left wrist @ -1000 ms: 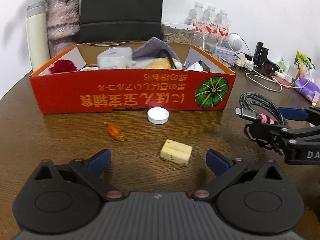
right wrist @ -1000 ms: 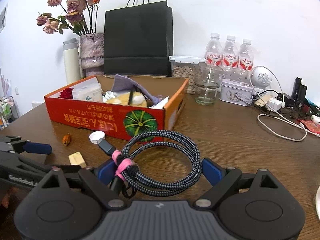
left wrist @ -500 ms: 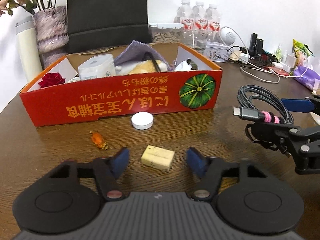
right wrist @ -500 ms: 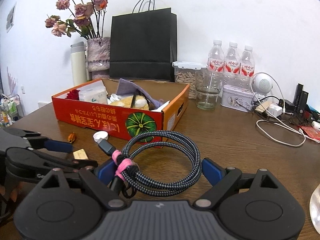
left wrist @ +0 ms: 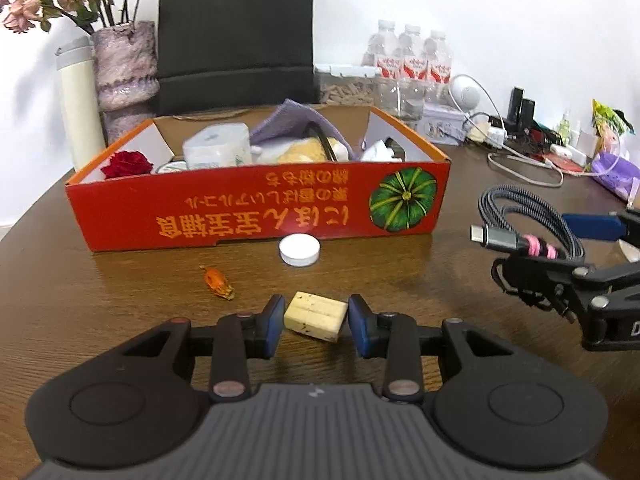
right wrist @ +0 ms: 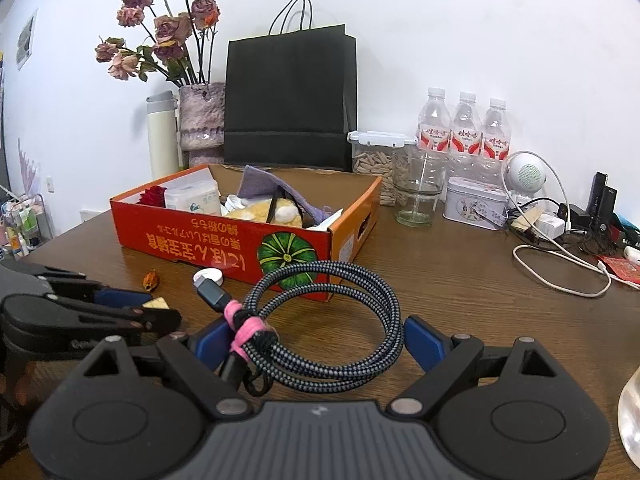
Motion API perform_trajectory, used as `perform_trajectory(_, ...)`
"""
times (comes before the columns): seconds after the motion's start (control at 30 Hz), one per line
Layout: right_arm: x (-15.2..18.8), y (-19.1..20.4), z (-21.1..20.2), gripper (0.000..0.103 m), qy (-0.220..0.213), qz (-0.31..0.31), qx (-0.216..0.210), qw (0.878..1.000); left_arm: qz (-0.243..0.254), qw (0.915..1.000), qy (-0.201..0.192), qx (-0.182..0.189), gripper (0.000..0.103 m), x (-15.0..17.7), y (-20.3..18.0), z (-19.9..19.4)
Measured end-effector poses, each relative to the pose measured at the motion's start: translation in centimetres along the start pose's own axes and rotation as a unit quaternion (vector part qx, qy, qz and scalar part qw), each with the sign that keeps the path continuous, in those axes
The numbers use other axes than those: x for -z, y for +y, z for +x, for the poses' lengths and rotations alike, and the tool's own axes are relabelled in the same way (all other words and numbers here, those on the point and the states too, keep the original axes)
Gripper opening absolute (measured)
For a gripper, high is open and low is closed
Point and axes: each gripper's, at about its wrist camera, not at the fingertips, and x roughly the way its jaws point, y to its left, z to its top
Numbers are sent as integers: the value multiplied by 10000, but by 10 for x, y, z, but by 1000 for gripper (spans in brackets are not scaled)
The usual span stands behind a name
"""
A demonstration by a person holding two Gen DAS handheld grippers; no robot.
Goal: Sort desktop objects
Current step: 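Carry the cable with the right tool while the left tool carries the yellow block over the box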
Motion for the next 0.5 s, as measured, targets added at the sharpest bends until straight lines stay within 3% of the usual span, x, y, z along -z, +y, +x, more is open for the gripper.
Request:
perform_trajectory(0.17, 1, 2, 2, 90, -36, 26, 44, 10000, -141, 9997, -181, 30, 35, -4, 8, -9)
perform_trajectory(0.5, -13, 20, -2, 90, -590, 141, 93, 9981, -446, 9965, -689, 166, 35, -26, 36, -20)
